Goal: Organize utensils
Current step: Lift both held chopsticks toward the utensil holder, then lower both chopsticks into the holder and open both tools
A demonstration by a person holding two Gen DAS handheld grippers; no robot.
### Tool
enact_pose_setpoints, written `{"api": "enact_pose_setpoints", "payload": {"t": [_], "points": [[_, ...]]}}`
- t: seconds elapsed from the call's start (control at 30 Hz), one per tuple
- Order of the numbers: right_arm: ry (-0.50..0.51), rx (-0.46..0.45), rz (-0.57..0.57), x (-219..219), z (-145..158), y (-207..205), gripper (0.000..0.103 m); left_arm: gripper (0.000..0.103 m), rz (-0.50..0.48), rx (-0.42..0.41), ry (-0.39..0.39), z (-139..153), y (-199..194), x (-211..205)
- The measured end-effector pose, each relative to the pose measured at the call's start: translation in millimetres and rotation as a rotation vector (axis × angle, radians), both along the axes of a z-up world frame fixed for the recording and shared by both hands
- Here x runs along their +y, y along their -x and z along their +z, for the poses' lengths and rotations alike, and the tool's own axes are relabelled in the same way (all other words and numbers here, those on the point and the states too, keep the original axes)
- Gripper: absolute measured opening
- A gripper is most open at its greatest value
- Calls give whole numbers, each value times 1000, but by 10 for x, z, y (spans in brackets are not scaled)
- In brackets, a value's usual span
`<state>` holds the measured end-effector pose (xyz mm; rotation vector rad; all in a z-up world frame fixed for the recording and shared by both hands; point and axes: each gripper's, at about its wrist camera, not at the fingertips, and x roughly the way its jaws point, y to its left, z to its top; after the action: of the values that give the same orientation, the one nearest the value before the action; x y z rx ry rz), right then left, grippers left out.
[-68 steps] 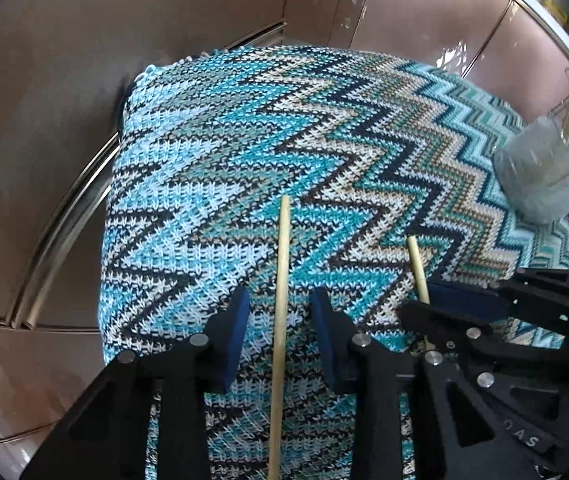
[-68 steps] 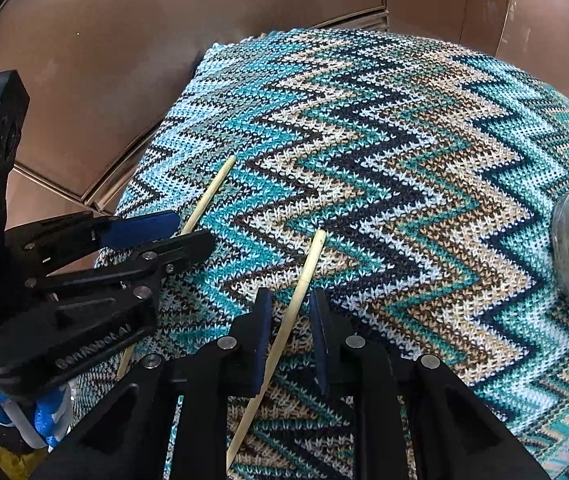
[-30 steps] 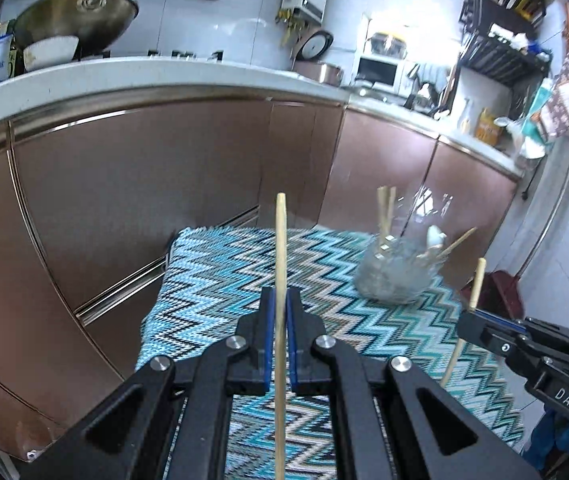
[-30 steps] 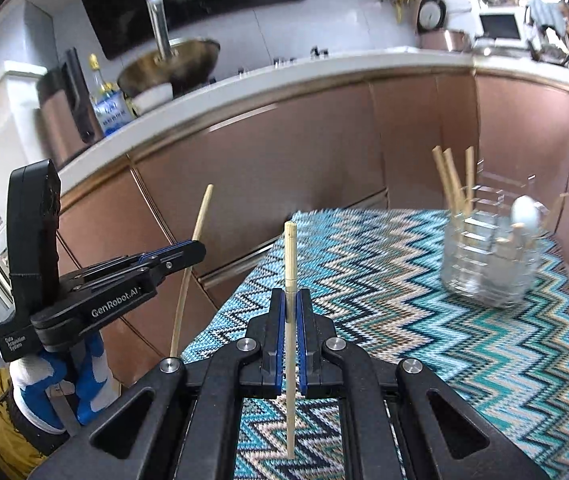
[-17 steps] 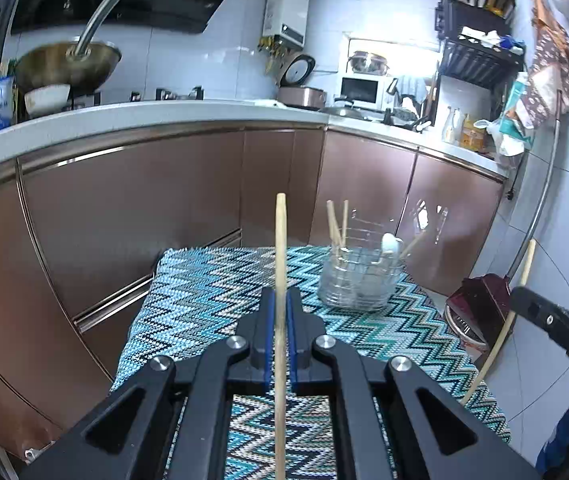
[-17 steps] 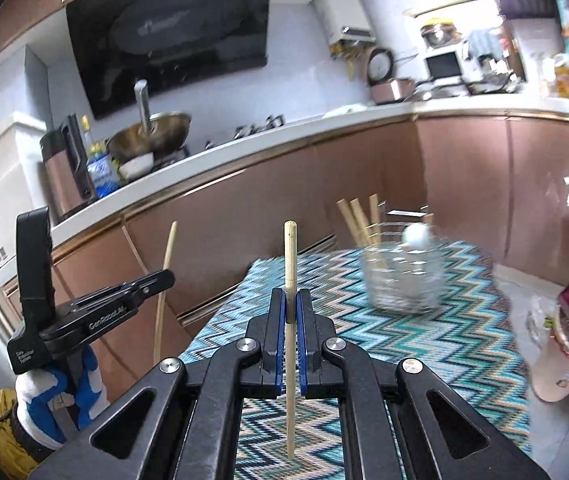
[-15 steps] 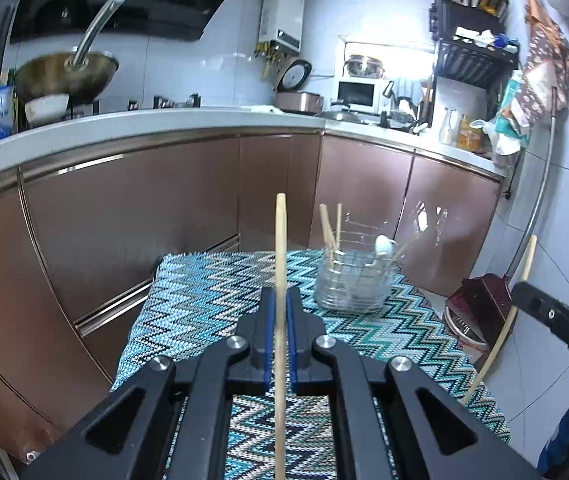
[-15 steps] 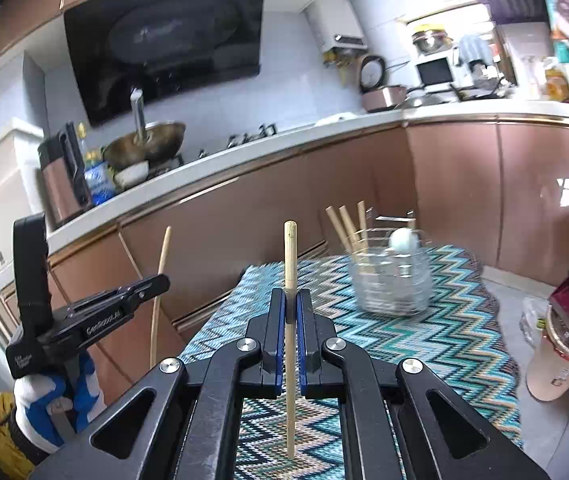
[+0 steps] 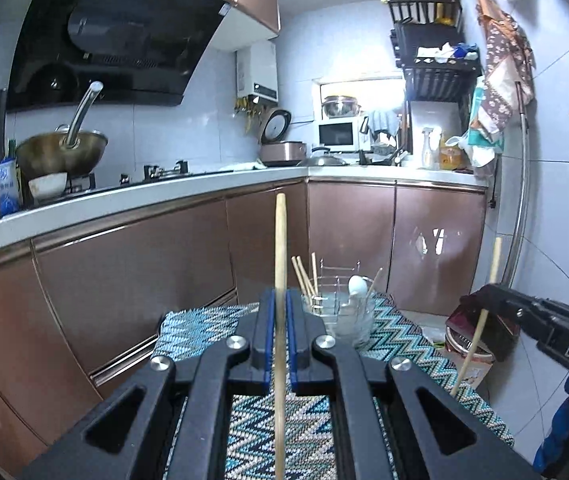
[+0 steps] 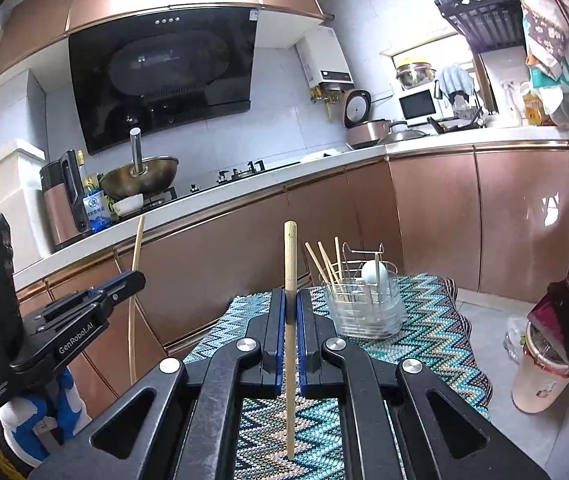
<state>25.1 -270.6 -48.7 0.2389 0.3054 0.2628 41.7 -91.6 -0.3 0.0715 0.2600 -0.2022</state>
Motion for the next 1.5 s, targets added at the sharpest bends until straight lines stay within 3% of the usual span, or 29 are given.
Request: {"api": "enact_pose_setpoints", "payload": {"t": [0.3,0.5,0.8,0.97,1.13,1.5], "points": [[-16,-21,14,-81,16,-263,6,5,-36,19,55,18,-381,-53],[4,-64,40,-90,163,-738,6,5,-91,1,206,291,-908,35],[43,-189,32,-119,474,-1637,6,5,-132,-80,343,562,-1800,-247],[61,-190,5,-174,409,-2184,6,5,-108,-84,380,361,-2349,-472],[58,-145,-10,-224,131,-2621,6,5,-78,-35,403,-19,-2755,-605],[96,-66,-37,-172,-344,-2917,5,6,-10,31,446,-622,-3138,-610]]}}
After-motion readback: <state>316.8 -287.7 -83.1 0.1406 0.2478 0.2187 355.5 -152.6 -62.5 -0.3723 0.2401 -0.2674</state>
